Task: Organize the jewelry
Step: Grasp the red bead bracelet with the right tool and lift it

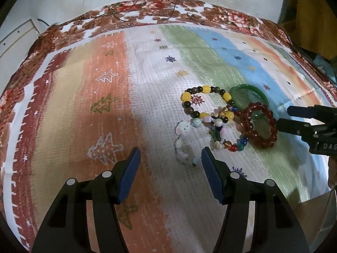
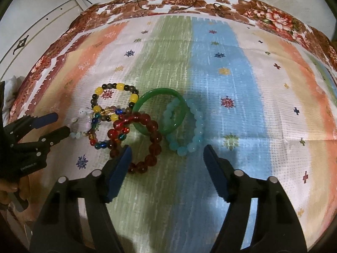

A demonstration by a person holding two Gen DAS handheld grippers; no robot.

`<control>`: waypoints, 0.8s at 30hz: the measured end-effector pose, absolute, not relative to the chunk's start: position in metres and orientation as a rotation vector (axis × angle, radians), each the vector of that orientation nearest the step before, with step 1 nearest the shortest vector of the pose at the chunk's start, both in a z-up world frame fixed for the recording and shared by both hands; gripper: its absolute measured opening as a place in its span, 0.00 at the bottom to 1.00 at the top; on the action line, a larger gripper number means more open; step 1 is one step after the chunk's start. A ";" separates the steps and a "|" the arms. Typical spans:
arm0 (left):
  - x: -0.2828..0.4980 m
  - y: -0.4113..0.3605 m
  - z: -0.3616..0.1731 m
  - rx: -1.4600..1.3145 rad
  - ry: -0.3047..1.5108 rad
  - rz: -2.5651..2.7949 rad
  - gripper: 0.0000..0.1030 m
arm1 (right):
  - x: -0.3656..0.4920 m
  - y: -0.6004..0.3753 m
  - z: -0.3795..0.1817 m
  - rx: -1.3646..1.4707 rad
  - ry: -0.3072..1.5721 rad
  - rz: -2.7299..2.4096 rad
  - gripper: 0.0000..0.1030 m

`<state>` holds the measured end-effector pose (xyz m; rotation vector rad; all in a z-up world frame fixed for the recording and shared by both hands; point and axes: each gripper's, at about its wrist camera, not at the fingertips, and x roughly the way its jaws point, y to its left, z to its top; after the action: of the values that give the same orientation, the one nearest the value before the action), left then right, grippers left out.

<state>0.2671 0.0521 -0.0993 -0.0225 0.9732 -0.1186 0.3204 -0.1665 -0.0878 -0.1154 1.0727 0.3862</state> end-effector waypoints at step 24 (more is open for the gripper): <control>0.282 0.052 -0.115 0.024 1.014 -0.136 0.08 | 0.330 -0.153 -0.104 -0.177 1.106 0.442 0.15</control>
<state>0.2821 0.0518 -0.1150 0.0244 1.0144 -0.1360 0.3304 -0.1526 -0.1040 -0.1774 1.1056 0.4425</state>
